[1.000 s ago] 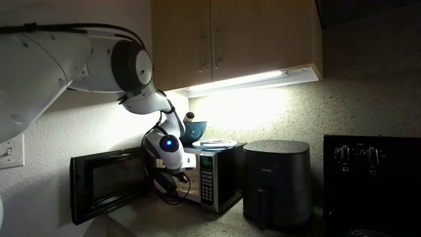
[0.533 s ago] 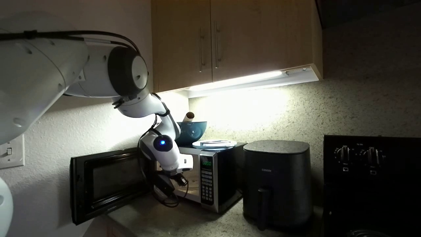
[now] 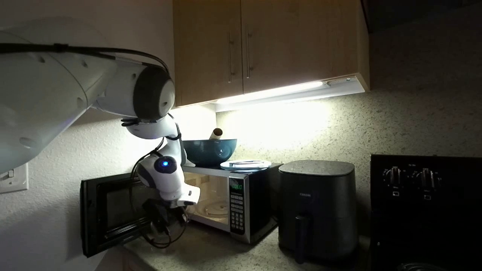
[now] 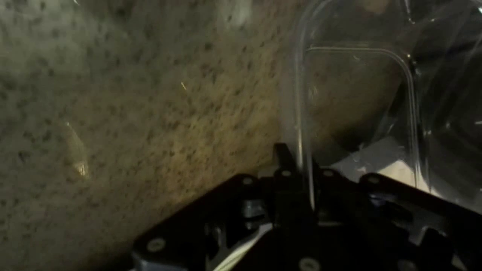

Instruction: Put the clear lunch box inside the microwave

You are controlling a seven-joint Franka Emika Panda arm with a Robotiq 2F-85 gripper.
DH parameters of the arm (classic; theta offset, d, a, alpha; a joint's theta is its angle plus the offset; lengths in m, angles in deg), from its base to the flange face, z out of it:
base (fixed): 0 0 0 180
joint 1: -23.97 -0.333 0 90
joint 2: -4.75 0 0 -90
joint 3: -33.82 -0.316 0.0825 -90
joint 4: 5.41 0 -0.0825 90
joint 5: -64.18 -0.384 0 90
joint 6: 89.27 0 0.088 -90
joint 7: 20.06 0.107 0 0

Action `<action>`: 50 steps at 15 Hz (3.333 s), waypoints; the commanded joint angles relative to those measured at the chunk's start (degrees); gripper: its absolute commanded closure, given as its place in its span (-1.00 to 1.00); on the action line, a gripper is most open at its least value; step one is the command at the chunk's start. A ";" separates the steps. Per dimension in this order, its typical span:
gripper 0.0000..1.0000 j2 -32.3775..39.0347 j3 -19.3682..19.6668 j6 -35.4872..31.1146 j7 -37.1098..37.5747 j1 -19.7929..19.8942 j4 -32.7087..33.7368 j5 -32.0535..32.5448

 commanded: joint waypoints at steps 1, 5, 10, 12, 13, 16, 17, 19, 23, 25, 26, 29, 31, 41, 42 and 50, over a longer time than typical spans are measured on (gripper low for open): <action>0.96 1.49 -11.22 -3.40 -1.47 8.01 0.46 -0.13; 0.86 0.81 -7.42 -1.19 -0.14 5.34 2.46 1.32; 0.96 1.65 -7.86 -0.46 -0.57 5.67 4.50 2.10; 0.96 2.69 -9.36 -0.99 -0.99 6.06 5.30 2.46; 0.96 2.91 -9.80 -1.09 -0.93 6.03 5.90 2.48; 0.96 4.04 -13.62 -2.86 -0.43 7.75 7.87 1.67; 0.96 4.34 -14.69 -3.31 -0.35 8.23 8.53 1.50; 0.96 5.24 -17.96 -5.39 -0.32 10.22 9.82 0.53; 0.96 5.32 -19.24 -5.75 -0.02 12.01 10.24 -3.36; 0.96 5.03 -19.16 -5.43 -0.41 13.07 8.22 -7.34; 0.96 5.25 -18.97 -5.43 -0.82 13.48 7.48 -9.40; 0.96 4.26 -13.61 -5.44 -0.19 11.45 6.07 -13.70; 0.96 2.27 -7.71 -5.44 0.17 8.46 5.40 -13.78; 0.96 0.74 3.24 -5.37 -0.17 -1.17 12.44 -10.95; 0.86 0.79 2.47 -5.36 -0.08 0.15 11.23 -11.07; 0.96 4.29 18.89 1.45 11.66 -11.40 21.62 -0.76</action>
